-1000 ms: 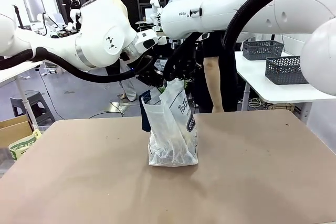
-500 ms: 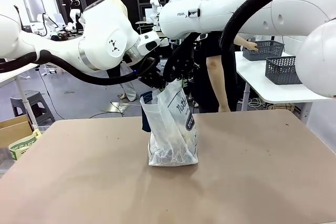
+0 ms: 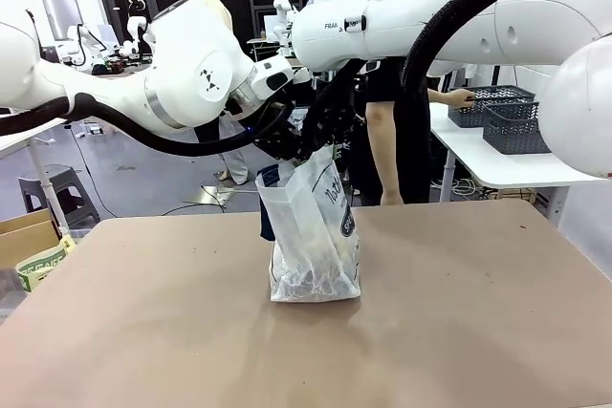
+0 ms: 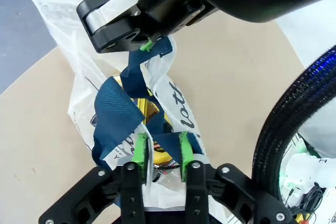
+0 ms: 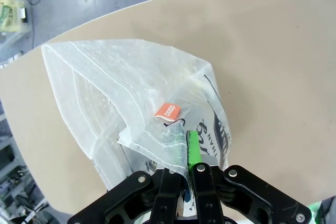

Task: Transfer purchased items from the store into the shopping bag.
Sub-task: Move the Reusable shopping bag to the right side of the table.

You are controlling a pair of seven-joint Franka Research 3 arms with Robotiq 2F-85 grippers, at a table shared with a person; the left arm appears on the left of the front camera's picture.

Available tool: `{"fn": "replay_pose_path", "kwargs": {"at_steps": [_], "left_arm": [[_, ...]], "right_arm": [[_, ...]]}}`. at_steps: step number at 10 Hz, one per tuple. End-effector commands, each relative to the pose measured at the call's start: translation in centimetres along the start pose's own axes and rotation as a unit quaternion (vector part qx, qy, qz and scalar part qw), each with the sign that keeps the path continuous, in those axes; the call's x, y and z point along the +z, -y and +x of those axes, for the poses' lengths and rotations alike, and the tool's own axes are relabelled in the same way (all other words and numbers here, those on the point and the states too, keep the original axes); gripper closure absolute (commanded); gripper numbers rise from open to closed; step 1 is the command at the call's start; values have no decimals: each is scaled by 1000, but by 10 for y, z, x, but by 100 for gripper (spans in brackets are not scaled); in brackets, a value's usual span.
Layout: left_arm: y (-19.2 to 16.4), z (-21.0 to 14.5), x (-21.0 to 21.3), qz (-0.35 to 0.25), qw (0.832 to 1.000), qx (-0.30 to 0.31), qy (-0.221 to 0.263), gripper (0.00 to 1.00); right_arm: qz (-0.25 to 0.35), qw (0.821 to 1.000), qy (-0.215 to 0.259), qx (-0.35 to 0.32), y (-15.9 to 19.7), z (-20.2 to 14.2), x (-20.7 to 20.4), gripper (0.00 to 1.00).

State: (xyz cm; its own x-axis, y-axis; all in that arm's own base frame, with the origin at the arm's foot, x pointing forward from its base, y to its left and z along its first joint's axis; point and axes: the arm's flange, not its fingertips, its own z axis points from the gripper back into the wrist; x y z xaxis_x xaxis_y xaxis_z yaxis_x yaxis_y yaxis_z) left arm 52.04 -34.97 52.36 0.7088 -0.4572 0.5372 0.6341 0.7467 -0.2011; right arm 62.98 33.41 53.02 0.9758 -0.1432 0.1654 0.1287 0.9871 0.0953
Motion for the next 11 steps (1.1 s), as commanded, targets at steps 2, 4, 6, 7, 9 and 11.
{"fn": "replay_pose_path", "kwargs": {"at_steps": [2,4,6,7,9,11], "left_arm": [[-9,-11,26,-34,999,-11,-14,0],[-12,-12,29,-49,999,-4,-22,0],[-13,-13,28,-70,997,7,-16,0],[-14,-13,28,-73,997,10,-15,0],[-14,-13,26,-80,996,11,-21,0],[-13,-13,24,-88,996,14,-20,0]], "right_arm": [[0,1000,10,-20,-1,2,-1,100],[-3,1000,13,-21,-1,3,-1,100],[-7,1000,15,-17,-1,3,-1,100],[-7,1000,14,-16,-1,2,-2,100],[-11,1000,15,-13,-2,1,-3,100],[-16,1000,11,-8,-6,2,-7,100]]}}
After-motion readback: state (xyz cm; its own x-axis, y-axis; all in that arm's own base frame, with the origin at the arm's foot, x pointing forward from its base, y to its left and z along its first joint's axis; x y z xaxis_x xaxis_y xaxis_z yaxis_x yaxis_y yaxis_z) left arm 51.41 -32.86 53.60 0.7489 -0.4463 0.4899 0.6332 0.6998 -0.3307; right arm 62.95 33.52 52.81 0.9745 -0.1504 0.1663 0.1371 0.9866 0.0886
